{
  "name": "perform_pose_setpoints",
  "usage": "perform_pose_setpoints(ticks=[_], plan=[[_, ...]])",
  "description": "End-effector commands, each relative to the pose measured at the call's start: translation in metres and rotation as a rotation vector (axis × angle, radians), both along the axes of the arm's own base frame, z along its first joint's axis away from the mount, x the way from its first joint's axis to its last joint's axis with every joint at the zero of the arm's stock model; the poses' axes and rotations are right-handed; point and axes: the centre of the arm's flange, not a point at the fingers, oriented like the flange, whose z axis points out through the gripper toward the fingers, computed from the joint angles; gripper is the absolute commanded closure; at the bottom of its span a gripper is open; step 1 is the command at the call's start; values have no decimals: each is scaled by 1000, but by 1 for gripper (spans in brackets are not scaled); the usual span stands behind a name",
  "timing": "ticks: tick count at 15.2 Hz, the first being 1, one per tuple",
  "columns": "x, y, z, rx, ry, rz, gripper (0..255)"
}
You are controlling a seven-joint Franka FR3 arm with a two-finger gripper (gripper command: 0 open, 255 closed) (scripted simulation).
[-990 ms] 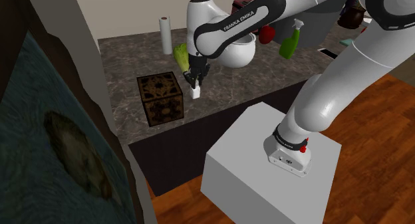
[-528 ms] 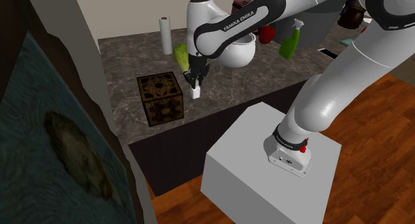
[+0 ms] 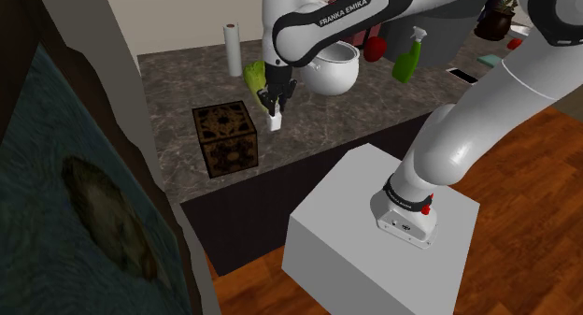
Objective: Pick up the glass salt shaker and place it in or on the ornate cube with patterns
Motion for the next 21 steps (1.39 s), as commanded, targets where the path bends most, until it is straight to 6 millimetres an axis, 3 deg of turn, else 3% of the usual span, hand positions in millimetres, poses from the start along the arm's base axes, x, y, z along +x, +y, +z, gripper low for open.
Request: perform_pose_setpoints(ticks=[1,21], plan=[[0,0,11,0,1,0,255],[0,0,116,0,1,0,255]])
